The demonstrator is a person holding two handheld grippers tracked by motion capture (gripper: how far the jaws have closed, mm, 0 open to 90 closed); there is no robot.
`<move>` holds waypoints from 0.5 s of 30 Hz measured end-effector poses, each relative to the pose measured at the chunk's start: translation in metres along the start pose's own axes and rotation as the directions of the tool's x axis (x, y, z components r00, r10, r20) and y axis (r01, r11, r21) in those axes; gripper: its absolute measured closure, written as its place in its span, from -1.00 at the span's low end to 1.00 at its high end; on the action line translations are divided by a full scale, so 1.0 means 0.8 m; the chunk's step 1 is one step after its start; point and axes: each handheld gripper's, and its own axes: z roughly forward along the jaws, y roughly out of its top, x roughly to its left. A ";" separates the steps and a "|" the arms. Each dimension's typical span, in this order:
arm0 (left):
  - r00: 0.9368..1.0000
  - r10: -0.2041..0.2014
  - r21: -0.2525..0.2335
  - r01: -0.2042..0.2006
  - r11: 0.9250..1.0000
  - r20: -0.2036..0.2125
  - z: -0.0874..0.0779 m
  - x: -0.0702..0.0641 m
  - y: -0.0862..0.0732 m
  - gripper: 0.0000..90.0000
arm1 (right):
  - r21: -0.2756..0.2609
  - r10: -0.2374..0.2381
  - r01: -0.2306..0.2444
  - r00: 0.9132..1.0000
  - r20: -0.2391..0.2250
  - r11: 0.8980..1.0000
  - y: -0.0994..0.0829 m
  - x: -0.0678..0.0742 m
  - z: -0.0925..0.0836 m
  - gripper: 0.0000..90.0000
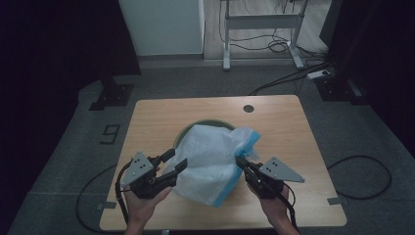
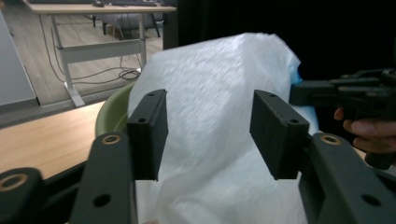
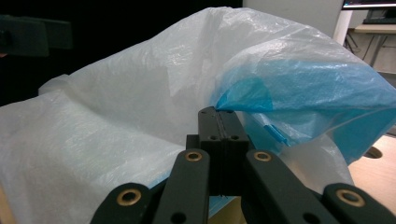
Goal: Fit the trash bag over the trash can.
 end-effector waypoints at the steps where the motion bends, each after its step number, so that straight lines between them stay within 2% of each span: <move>1: 1.000 0.004 0.005 -0.004 1.000 0.003 0.002 -0.001 0.002 -0.06 | 0.001 -0.003 0.003 1.000 -0.002 1.000 0.000 0.001 0.000 0.98; 6: 1.000 0.021 0.040 -0.021 0.999 0.010 0.019 -0.004 0.009 -0.12 | -0.003 -0.007 0.006 1.000 -0.015 1.000 0.000 0.004 -0.001 0.98; 15: 1.000 -0.003 0.047 0.003 0.999 0.002 0.036 -0.001 0.006 -0.21 | -0.007 -0.001 0.001 1.000 -0.030 1.000 0.000 0.005 -0.003 0.98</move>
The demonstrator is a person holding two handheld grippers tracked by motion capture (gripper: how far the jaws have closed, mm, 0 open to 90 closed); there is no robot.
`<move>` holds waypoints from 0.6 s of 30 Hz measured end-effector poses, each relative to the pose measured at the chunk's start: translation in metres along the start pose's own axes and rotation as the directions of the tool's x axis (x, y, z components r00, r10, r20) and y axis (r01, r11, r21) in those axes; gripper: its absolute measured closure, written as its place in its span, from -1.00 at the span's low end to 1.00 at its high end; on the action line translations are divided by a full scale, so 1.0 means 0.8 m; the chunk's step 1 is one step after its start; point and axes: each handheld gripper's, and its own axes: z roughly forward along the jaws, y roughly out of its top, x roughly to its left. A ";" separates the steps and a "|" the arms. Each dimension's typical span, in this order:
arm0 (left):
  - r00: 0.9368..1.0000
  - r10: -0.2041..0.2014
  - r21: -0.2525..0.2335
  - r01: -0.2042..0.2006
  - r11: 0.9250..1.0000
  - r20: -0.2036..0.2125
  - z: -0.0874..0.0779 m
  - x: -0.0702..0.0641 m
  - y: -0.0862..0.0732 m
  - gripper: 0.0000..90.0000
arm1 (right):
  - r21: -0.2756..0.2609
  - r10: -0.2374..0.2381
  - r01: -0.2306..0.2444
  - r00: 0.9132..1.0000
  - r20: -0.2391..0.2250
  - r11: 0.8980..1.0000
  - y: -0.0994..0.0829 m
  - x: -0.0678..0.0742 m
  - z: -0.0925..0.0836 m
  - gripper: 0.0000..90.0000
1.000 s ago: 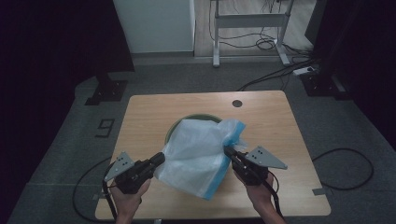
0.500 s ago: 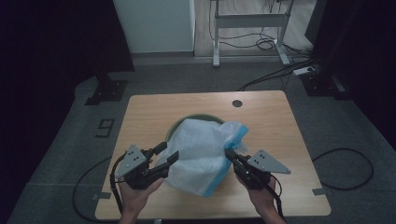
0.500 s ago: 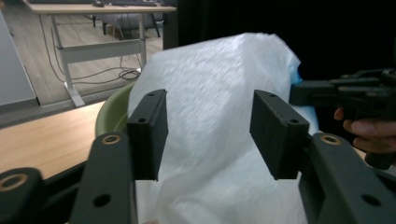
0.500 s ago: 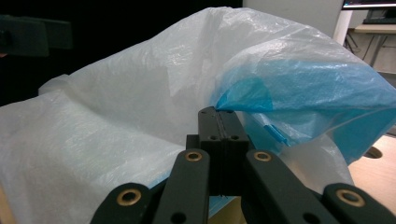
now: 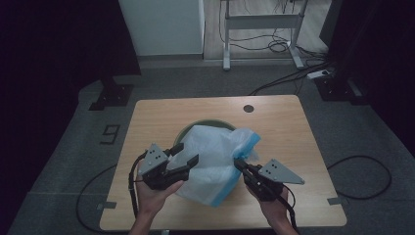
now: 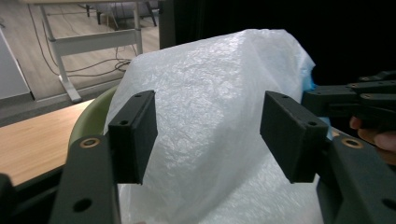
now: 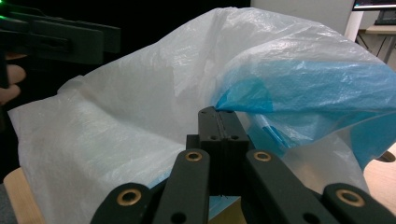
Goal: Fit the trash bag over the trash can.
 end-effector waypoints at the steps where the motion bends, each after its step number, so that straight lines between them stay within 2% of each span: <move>1: 1.000 -0.001 -0.001 0.001 1.000 -0.001 0.002 -0.001 0.000 -0.22 | 0.000 0.001 -0.001 1.000 -0.003 1.000 0.000 0.000 0.000 0.98; 6: 1.000 0.014 0.015 -0.014 1.000 0.005 0.012 -0.006 0.003 -0.25 | -0.001 -0.002 0.002 1.000 -0.019 1.000 -0.001 0.004 -0.001 0.98; 12: 0.999 0.042 0.060 -0.043 0.997 0.010 0.029 -0.009 0.001 -0.23 | -0.007 -0.005 0.005 0.999 -0.036 1.000 0.000 0.006 -0.003 0.98; 15: 0.999 0.051 0.075 -0.052 0.996 0.012 0.034 -0.010 -0.001 -0.10 | -0.011 -0.005 0.005 0.999 -0.042 1.000 0.000 0.007 -0.005 0.98; 18: 0.998 0.058 0.080 -0.059 0.995 0.021 0.038 -0.011 -0.004 0.14 | -0.014 -0.009 0.008 0.999 -0.047 1.000 0.001 0.008 -0.006 0.98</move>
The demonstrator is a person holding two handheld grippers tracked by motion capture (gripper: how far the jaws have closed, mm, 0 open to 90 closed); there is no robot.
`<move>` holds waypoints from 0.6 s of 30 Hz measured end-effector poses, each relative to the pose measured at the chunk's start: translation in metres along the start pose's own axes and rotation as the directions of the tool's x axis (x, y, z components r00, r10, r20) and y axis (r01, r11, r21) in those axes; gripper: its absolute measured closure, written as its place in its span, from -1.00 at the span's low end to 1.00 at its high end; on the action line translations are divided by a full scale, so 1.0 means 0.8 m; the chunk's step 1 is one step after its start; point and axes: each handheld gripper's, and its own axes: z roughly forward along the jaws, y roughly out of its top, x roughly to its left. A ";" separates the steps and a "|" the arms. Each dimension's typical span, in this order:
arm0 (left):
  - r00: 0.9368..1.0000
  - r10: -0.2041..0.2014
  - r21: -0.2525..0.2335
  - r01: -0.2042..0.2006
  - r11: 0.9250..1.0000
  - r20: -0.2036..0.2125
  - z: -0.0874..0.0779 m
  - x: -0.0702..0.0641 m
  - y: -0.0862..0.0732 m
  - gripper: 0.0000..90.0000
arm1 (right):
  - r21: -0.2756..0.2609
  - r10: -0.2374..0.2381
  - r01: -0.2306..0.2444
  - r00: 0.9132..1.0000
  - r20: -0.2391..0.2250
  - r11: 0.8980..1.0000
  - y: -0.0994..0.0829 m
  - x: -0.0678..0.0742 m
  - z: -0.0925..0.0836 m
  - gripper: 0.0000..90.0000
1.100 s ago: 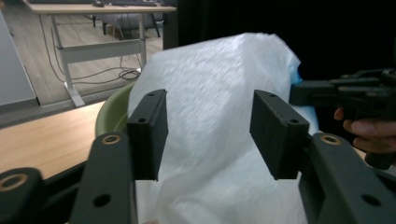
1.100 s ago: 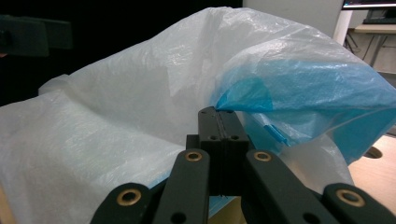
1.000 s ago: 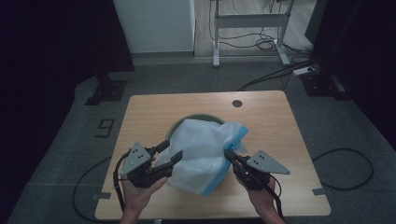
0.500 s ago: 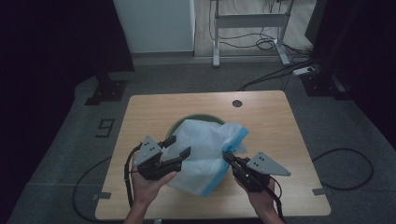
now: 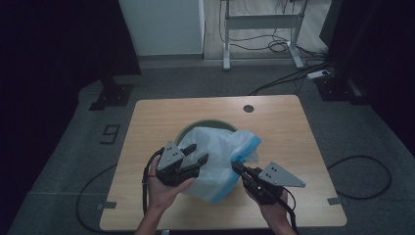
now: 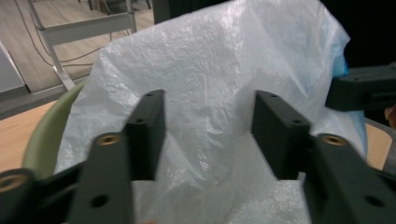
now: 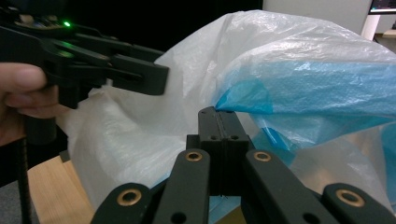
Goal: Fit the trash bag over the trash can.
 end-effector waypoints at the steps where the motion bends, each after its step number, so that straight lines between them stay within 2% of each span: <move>1: 1.000 0.003 -0.001 -0.003 1.000 0.000 0.001 -0.001 0.000 0.26 | 0.000 0.000 0.000 1.000 -0.001 1.000 0.000 0.000 0.000 0.98; 6: 1.000 -0.007 -0.006 0.007 1.000 0.012 0.001 -0.001 -0.001 0.69 | -0.004 -0.001 0.001 1.000 -0.002 1.000 0.000 0.001 -0.001 0.98; 10: 0.999 -0.023 0.000 0.023 1.000 0.041 0.001 -0.001 -0.002 0.98 | -0.008 -0.003 0.003 1.000 -0.008 1.000 0.000 0.002 -0.002 0.98; 12: 0.998 -0.029 -0.009 0.029 1.000 0.051 -0.002 -0.001 -0.002 0.99 | -0.013 0.001 -0.001 1.000 -0.012 1.000 -0.001 0.004 -0.003 0.97; 13: 0.998 -0.034 -0.018 0.035 0.999 0.055 -0.004 0.000 -0.002 0.99 | -0.016 0.001 -0.002 1.000 -0.017 1.000 -0.001 0.004 -0.005 0.91; 14: 0.997 -0.044 -0.030 0.046 0.999 0.063 -0.007 0.001 -0.003 0.99 | -0.024 0.005 -0.006 1.000 -0.017 1.000 -0.003 0.005 -0.010 0.73; 16: 0.994 -0.070 -0.053 0.074 0.996 0.081 -0.013 0.005 -0.004 0.99 | -0.026 0.007 -0.007 1.000 -0.018 1.000 -0.003 0.005 -0.012 0.69; 18: 0.992 -0.085 -0.067 0.091 0.994 0.090 -0.019 0.009 -0.004 0.99 | -0.037 0.013 -0.013 1.000 -0.004 0.999 -0.009 0.003 -0.028 0.55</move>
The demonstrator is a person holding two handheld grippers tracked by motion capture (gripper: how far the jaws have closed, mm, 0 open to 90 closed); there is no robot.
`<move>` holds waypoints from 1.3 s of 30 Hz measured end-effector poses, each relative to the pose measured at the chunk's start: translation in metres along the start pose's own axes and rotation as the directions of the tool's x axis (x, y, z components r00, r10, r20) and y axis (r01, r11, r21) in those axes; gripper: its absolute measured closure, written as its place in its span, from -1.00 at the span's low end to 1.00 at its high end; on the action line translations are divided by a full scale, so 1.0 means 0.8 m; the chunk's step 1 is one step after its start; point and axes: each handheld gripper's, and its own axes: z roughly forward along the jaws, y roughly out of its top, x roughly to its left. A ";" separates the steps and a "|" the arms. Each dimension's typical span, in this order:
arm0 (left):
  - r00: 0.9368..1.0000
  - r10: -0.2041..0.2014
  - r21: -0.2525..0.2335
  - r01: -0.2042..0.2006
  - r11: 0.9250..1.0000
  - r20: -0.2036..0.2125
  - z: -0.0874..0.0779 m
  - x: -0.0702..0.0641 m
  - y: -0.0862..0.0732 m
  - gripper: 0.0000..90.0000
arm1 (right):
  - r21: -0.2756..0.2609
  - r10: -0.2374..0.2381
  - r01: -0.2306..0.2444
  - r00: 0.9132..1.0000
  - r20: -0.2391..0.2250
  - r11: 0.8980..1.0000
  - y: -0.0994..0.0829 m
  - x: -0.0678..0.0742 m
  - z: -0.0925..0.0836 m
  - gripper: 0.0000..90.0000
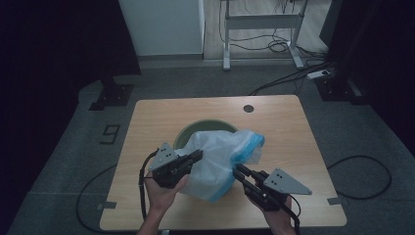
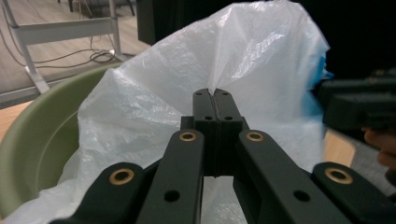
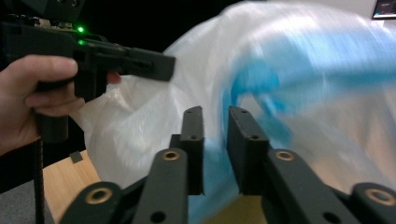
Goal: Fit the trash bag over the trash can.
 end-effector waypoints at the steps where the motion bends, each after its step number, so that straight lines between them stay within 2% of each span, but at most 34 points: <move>1: 1.000 -0.004 -0.003 0.004 1.000 0.003 -0.002 0.001 0.000 0.99 | 0.000 0.000 0.000 1.000 0.000 1.000 0.000 0.000 0.000 0.55; 8: 1.000 -0.013 -0.012 0.013 1.000 0.007 -0.006 0.002 0.000 0.99 | -0.020 0.026 -0.025 0.999 0.043 0.999 0.001 -0.015 -0.017 0.34; 16: 1.000 -0.022 -0.012 0.022 1.000 0.012 -0.005 0.002 0.001 0.99 | -0.027 0.027 -0.025 0.998 0.062 0.999 0.017 -0.024 -0.003 0.32; 20: 0.999 -0.032 -0.015 0.033 0.999 0.018 -0.006 0.004 0.002 0.99 | -0.018 0.042 -0.041 0.997 0.063 0.999 0.018 -0.031 0.009 0.45; 23: 0.999 -0.043 -0.015 0.043 0.999 0.021 -0.006 0.007 0.002 0.99 | -0.028 0.073 -0.072 0.997 0.030 0.997 0.020 -0.036 0.018 0.63; 27: 0.998 -0.057 -0.019 0.057 0.998 0.020 -0.007 0.011 0.001 0.99 | -0.033 0.055 -0.055 0.998 -0.008 0.998 0.023 -0.034 0.023 0.97; 31: 0.996 -0.086 -0.041 0.087 0.995 0.028 -0.010 0.018 0.000 0.99 | -0.021 0.035 -0.035 0.999 0.006 0.999 0.024 -0.035 0.024 0.98; 39: 0.992 -0.129 -0.091 0.130 0.987 0.018 -0.020 0.035 0.006 0.99 | -0.007 0.059 -0.058 0.996 0.063 0.998 0.025 -0.056 0.017 0.98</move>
